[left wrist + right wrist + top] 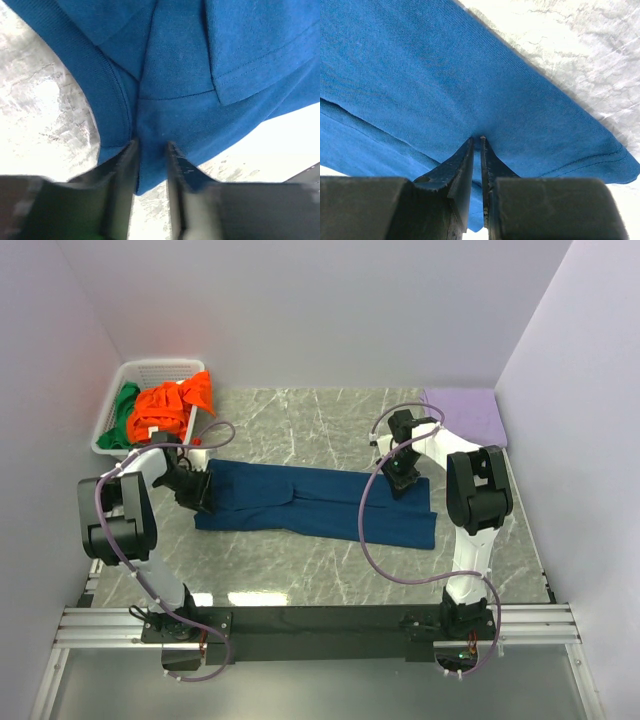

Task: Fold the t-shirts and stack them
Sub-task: Fold the tshirt

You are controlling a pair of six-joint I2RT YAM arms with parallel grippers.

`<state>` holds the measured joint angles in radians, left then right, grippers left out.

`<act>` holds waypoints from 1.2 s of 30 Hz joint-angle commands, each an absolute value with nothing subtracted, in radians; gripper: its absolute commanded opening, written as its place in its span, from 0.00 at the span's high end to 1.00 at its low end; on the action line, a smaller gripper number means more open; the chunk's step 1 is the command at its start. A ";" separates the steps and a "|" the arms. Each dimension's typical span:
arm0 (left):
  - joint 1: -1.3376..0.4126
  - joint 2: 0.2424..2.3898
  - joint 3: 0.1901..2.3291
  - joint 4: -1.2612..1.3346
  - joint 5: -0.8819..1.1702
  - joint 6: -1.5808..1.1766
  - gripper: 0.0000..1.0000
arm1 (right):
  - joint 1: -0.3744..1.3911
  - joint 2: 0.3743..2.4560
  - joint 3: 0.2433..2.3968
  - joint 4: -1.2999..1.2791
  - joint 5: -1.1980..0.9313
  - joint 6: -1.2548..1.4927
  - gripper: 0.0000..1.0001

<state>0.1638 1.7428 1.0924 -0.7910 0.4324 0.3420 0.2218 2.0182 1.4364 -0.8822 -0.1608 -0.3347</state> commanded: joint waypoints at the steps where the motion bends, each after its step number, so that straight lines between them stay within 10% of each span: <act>1: 0.164 1.753 1.114 -0.801 0.468 0.362 0.69 | 0.213 2.009 1.413 -0.877 -0.112 -0.351 0.83; 9: 0.221 1.740 1.117 -0.810 0.422 0.376 0.99 | 0.192 2.026 1.427 -0.874 -0.064 -0.365 0.83; 22: 0.242 1.759 1.141 -0.798 0.384 0.394 0.99 | 0.190 2.031 1.434 -0.880 -0.084 -0.376 0.83; 27: 0.233 1.663 1.173 -0.787 0.431 0.368 0.75 | 0.189 2.002 1.433 -0.896 -0.117 -0.393 0.83; 36: 0.031 1.623 1.134 -0.674 0.347 0.137 0.70 | 0.190 1.996 1.355 -0.916 -0.117 -0.413 0.87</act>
